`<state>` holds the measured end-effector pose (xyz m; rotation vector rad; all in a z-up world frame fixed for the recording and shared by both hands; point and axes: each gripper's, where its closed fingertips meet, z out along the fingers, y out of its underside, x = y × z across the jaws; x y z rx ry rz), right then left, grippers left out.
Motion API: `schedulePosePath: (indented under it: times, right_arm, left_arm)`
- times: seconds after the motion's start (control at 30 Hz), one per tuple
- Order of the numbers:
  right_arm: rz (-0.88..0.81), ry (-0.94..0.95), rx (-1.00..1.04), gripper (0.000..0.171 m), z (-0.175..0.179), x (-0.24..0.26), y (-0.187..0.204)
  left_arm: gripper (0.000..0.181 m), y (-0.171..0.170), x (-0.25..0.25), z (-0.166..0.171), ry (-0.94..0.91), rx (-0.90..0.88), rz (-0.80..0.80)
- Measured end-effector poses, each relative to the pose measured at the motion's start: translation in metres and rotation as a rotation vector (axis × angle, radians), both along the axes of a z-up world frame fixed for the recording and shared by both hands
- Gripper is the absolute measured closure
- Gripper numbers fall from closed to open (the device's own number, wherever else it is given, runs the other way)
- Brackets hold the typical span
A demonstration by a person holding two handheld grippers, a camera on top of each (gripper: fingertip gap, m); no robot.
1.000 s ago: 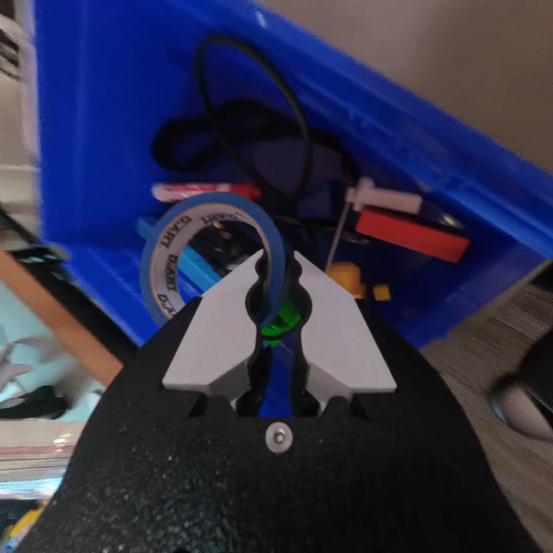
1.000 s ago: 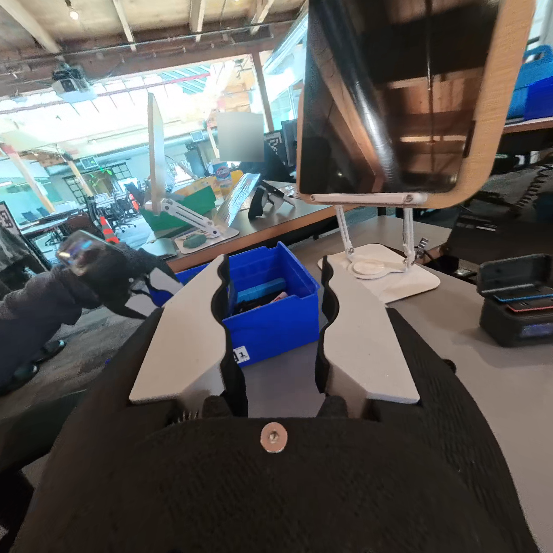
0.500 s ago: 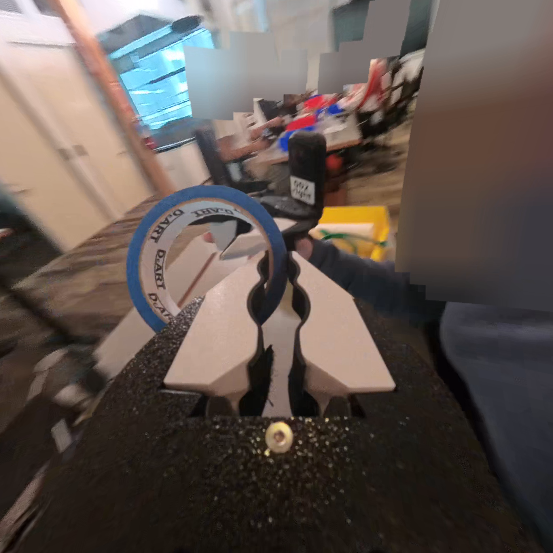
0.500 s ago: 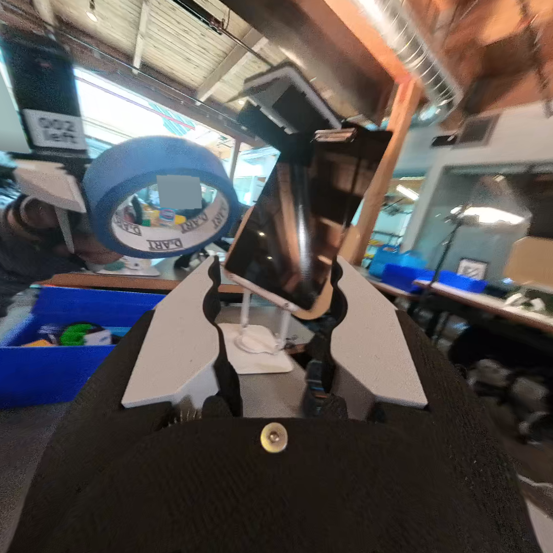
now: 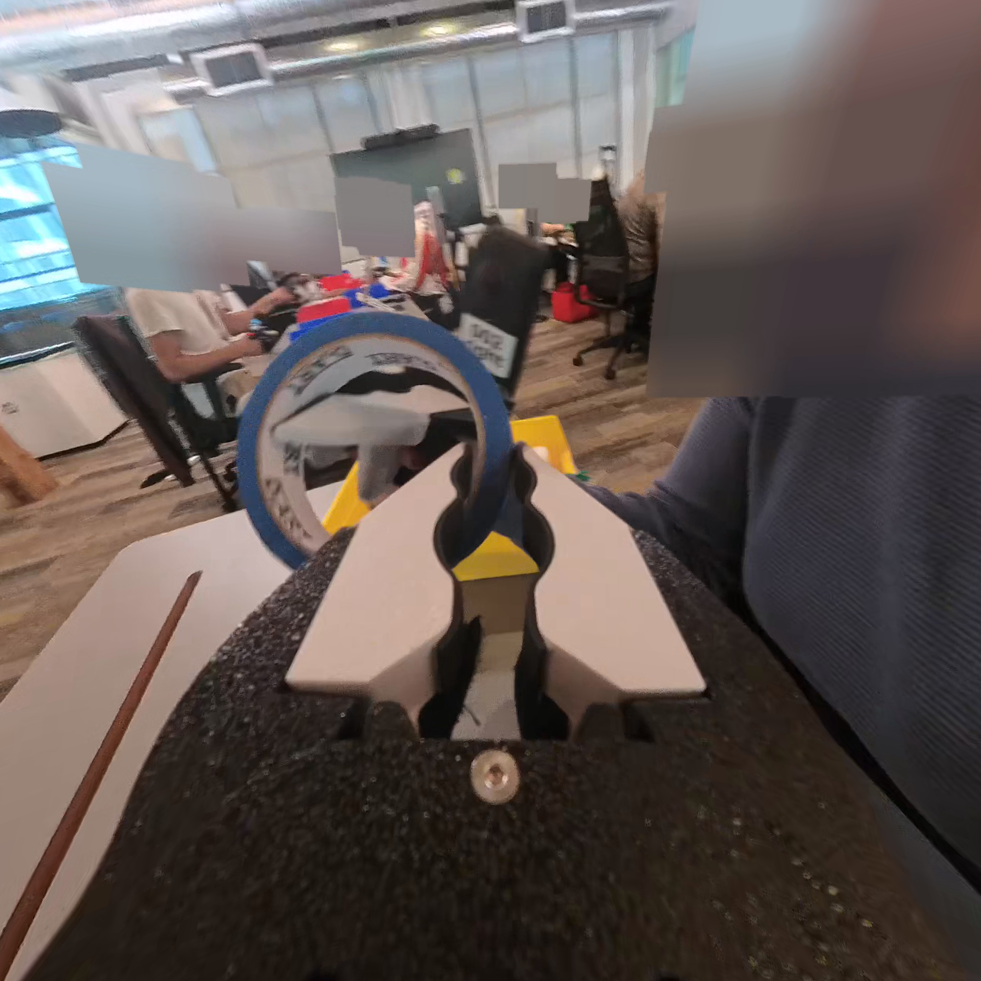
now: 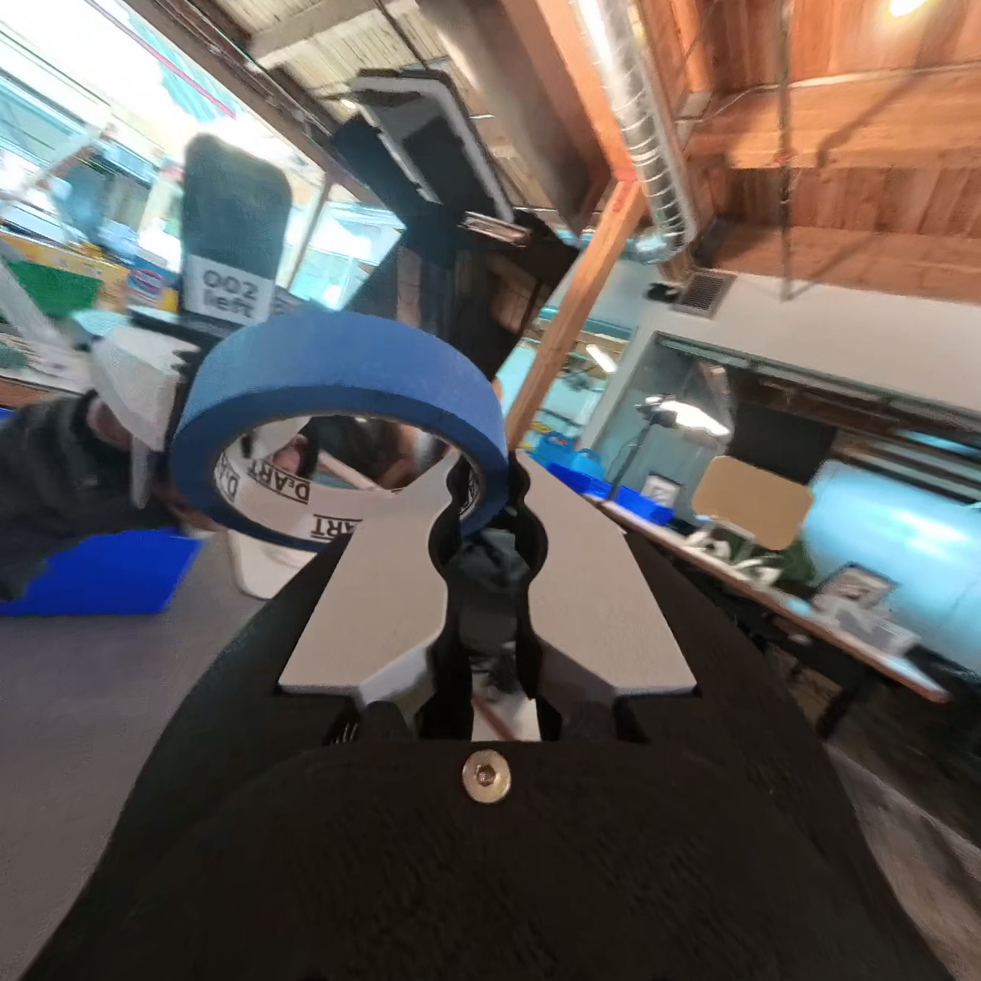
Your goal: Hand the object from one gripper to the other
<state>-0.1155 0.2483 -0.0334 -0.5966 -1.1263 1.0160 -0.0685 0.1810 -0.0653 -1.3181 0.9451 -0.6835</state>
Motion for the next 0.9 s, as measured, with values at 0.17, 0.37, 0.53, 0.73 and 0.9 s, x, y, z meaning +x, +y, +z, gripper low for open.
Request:
schedulePosePath:
  times: [0.17,0.37,0.53,0.73,0.9]
  right_arm:
    - [-0.368,0.044,0.435,0.161,-0.005,0.004,0.014]
    - [-0.633,-0.022,0.852,0.162,-0.021,-0.023,0.003]
    - [-0.248,-0.005,0.267,0.125,-0.012,-0.025,-0.007]
    - [0.189,-0.244,-0.381,0.113,-0.027,-0.033,-0.002]
    - [0.283,-0.424,-0.507,0.154,-0.058,-0.048,-0.007]
  left_arm:
    - [0.114,0.023,-0.028,-0.003,-0.088,-0.085,0.157]
    - [0.163,0.045,-0.030,-0.038,0.143,-0.134,0.307]
    - [0.166,0.031,-0.036,-0.027,0.133,0.068,0.225]
    - [0.167,0.009,-0.036,-0.010,0.011,0.275,0.073]
    - [0.167,0.003,-0.024,-0.020,0.054,0.284,-0.002]
